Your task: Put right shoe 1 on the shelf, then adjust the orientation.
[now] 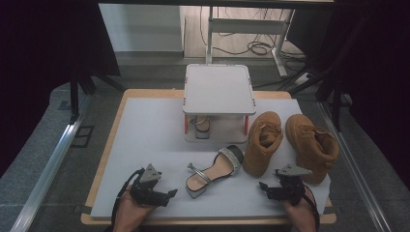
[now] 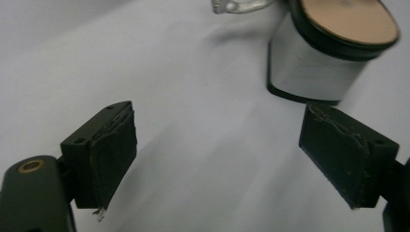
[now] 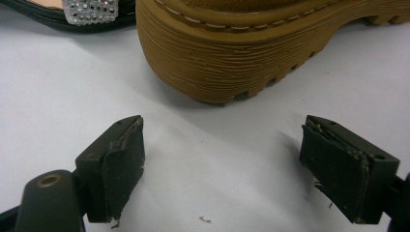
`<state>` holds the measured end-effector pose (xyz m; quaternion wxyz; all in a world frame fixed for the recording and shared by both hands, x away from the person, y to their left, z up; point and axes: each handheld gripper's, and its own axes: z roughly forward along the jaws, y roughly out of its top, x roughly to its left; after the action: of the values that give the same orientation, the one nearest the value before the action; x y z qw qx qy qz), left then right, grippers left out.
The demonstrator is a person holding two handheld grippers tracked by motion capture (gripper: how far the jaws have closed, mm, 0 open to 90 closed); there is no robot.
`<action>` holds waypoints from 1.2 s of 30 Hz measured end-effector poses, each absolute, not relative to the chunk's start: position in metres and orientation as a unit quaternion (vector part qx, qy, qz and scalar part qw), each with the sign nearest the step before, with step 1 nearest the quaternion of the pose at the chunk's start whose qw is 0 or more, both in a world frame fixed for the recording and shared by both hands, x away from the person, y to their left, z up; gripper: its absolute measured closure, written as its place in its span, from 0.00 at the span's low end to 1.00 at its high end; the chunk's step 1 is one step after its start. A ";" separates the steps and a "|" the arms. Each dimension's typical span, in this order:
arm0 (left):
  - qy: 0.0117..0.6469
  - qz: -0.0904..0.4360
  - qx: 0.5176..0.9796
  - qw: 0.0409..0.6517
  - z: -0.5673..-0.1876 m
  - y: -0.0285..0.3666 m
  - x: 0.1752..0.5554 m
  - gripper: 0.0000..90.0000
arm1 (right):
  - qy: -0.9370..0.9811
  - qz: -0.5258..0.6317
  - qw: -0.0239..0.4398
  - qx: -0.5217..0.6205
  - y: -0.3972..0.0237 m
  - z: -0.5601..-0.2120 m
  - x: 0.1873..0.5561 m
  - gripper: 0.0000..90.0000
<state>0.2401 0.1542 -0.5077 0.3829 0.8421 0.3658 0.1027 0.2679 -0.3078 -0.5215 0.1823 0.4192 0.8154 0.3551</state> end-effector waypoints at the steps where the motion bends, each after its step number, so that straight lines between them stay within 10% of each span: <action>1: 0.363 0.100 0.843 0.385 -0.508 0.154 0.239 0.15 | 0.815 0.355 0.182 0.419 -0.308 -0.521 0.268 0.18; 36: 0.284 0.066 0.870 0.397 -0.507 0.093 0.250 0.16 | 0.815 0.355 0.183 0.419 -0.308 -0.522 0.268 0.18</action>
<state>0.2498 0.0931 -0.5073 0.3969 0.8704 0.2837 0.0658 0.2677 -0.3079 -0.5216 0.1827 0.4188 0.8154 0.3554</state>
